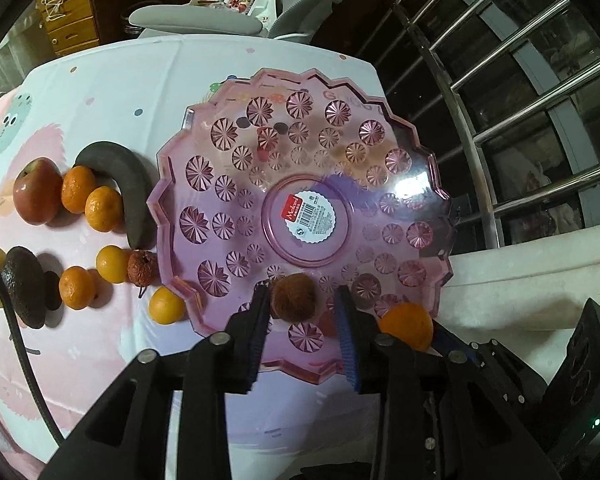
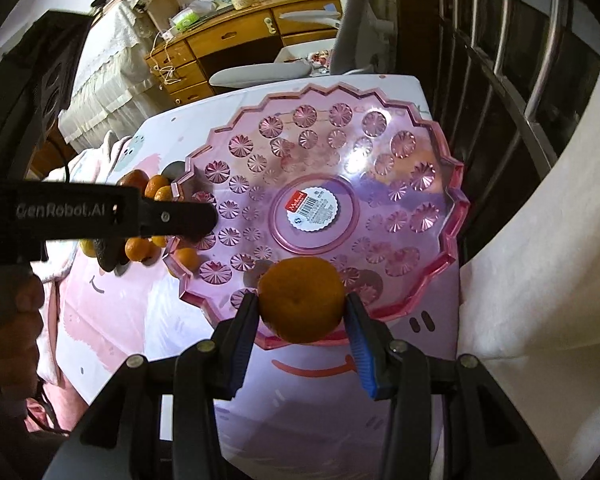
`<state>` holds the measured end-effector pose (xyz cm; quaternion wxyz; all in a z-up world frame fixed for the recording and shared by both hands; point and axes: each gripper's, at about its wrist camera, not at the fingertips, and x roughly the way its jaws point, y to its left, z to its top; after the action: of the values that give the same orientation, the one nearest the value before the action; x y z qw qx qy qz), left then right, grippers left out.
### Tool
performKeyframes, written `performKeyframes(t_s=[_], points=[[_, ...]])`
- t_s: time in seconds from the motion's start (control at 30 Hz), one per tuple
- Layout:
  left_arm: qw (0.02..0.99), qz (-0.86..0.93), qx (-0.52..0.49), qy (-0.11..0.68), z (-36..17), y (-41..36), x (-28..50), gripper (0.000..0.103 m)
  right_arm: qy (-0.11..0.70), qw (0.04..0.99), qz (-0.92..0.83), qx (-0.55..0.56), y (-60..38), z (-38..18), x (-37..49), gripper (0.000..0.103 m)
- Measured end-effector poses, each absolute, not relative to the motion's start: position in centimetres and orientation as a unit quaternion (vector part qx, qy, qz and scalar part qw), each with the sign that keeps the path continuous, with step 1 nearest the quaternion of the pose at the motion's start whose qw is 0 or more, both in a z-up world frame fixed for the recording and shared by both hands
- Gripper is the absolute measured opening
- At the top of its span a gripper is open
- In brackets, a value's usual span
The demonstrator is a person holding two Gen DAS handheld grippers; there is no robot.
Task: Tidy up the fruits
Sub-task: 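Carry both fruits to the pink bowl and open both tools to release, then move both tools back toward the pear and avocado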
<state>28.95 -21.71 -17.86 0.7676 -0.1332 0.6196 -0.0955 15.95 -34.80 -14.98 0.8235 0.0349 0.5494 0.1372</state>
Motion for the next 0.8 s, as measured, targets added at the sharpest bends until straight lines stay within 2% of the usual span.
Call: performKeyframes(t_s=[0.2,0.3,0.47,0.8], points=[[0.775,-0.079,-0.136,0.613,-17.3,-20.7,28.6,0.054,0.544,0.827,0.132,0.052,-35.3,-14.7,15.9,0.046],[0.779,-0.063,-0.132,0.61,-17.0,-20.0,28.2,0.064,0.537,0.832,0.128,0.055,-35.2,-14.2,15.8,0.054],[0.783,-0.048,-0.133,0.605,-16.8,-18.4,27.0,0.069,0.542,0.828,0.129,0.068,-34.7,-14.0,15.5,0.057],[0.8,-0.024,-0.145,0.582,-16.0,-13.4,23.5,0.07,0.543,0.83,0.106,0.076,-32.2,-13.3,14.4,0.058]])
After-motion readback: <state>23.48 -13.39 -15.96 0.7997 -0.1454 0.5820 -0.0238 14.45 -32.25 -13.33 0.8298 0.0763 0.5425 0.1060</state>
